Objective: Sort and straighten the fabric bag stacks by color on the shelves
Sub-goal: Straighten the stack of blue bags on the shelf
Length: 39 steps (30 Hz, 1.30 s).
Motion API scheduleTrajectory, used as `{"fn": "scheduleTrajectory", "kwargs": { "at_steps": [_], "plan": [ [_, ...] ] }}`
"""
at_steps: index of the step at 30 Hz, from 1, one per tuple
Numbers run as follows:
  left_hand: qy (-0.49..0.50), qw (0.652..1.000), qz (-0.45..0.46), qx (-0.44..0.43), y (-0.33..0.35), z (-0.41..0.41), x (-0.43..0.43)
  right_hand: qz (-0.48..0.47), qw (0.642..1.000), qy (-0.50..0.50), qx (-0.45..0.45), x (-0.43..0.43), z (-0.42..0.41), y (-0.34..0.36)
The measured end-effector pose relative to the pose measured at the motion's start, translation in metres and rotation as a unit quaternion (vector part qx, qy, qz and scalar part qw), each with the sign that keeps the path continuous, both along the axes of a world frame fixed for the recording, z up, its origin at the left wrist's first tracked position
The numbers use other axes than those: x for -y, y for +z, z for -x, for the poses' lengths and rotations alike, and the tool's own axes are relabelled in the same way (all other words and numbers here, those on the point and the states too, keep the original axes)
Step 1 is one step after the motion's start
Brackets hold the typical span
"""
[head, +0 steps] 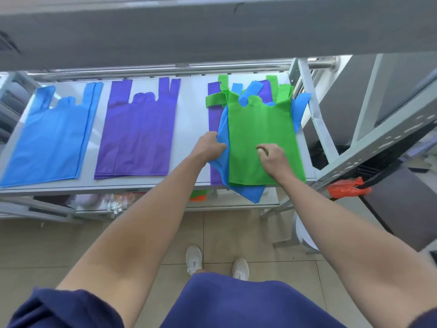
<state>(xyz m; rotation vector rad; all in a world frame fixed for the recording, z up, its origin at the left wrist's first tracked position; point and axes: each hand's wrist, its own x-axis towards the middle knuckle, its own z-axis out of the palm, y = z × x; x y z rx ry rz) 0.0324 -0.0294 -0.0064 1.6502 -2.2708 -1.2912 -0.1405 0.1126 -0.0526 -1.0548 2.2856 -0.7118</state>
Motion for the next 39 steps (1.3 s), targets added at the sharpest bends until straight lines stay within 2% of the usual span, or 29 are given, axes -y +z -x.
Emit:
{"fn": "scheduleTrajectory", "kwargs": {
  "at_steps": [3,7,10,13,18,24,26,28,29,30,31,32,33,34,35,36,37,38,39],
  "plan": [
    [0.052,0.997,0.042,-0.039,-0.009,-0.002,-0.007,-0.045,0.992,-0.063,-0.104,-0.016,0.007,0.001],
    [0.079,0.992,0.061,-0.070,-0.008,-0.002,-0.009,-0.138,0.981,-0.062,-0.125,-0.038,0.018,-0.006],
    [0.137,0.980,0.031,-0.137,0.011,-0.001,-0.005,-0.145,0.979,-0.040,-0.134,-0.044,0.023,-0.011],
    [0.224,0.935,-0.069,-0.267,0.040,-0.005,0.003,-0.158,0.979,-0.032,-0.122,-0.041,0.029,-0.008],
    [0.302,0.820,-0.174,-0.454,0.100,-0.009,0.014,-0.193,0.978,-0.012,-0.084,-0.035,0.048,-0.004],
    [0.291,0.711,-0.240,-0.594,0.161,-0.018,0.015,-0.220,0.974,0.019,-0.047,-0.035,0.069,0.002],
    [0.245,0.685,-0.253,-0.637,0.175,-0.023,0.008,-0.228,0.971,0.028,-0.060,-0.036,0.068,0.008],
    [0.215,0.676,-0.259,-0.655,0.184,-0.028,-0.004,-0.176,0.982,0.019,-0.061,-0.034,0.059,0.018],
    [0.219,0.680,-0.262,-0.649,0.185,-0.031,-0.011,-0.122,0.992,-0.002,-0.025,-0.032,0.050,0.025],
    [0.223,0.684,-0.268,-0.641,0.185,-0.033,-0.018,-0.066,0.995,-0.033,0.071,-0.028,0.039,0.036],
    [0.229,0.690,-0.272,-0.631,0.184,-0.035,-0.024,-0.023,0.971,-0.066,0.228,-0.023,0.027,0.048],
    [0.226,0.694,-0.279,-0.624,0.182,-0.038,-0.030,0.006,0.912,-0.082,0.403,-0.018,0.016,0.059],
    [0.220,0.701,-0.285,-0.616,0.176,-0.040,-0.034,0.026,0.835,-0.082,0.543,-0.015,0.009,0.068],
    [0.212,0.711,-0.291,-0.604,0.170,-0.044,-0.040,0.041,0.764,-0.072,0.640,-0.012,0.006,0.075],
    [0.210,0.728,-0.293,-0.583,0.161,-0.049,-0.046,0.054,0.712,-0.059,0.698,-0.010,0.006,0.078],
    [0.209,0.741,-0.297,-0.564,0.149,-0.055,-0.053,0.061,0.681,-0.044,0.728,-0.009,0.005,0.082],
    [0.211,0.755,-0.300,-0.543,0.136,-0.063,-0.061,0.057,0.670,-0.030,0.739,-0.008,0.006,0.083],
    [0.214,0.764,-0.312,-0.523,0.120,-0.072,-0.069,0.048,0.671,-0.019,0.739,-0.008,0.006,0.084],
    [0.214,0.774,-0.328,-0.497,0.104,-0.083,-0.079,0.032,0.694,-0.010,0.719,-0.010,0.005,0.082]
  ]
}}
